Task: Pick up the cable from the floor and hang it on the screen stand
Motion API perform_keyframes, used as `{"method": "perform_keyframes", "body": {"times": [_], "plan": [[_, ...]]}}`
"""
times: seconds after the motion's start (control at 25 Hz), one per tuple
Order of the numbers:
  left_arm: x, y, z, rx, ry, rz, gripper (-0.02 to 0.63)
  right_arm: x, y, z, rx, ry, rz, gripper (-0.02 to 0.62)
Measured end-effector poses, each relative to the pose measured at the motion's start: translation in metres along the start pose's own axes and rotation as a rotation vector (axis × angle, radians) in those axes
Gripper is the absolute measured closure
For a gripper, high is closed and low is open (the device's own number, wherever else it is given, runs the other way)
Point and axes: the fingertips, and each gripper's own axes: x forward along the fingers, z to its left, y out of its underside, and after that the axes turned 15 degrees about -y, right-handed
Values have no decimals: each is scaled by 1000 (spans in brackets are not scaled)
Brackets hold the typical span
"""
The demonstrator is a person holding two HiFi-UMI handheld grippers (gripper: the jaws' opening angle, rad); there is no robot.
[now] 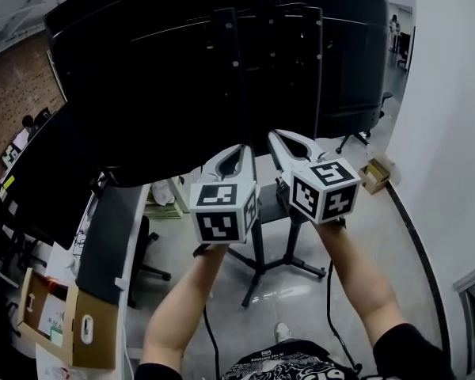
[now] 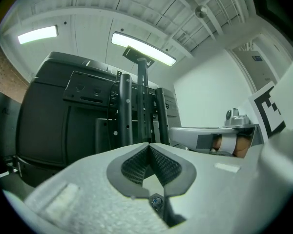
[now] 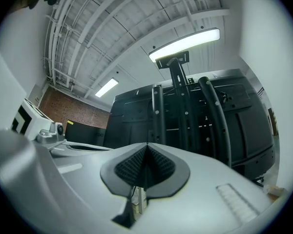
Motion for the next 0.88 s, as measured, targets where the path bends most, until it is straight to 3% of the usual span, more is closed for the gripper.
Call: {"method": "perform_keyframes", "body": {"times": [0.4, 0.88], "plan": [[-56, 32, -6, -1, -4, 26, 607, -24, 40, 56, 1, 13, 62, 592], [-84, 47, -12, -24, 5, 61, 607, -41, 49, 83, -3, 14, 85, 592]]}}
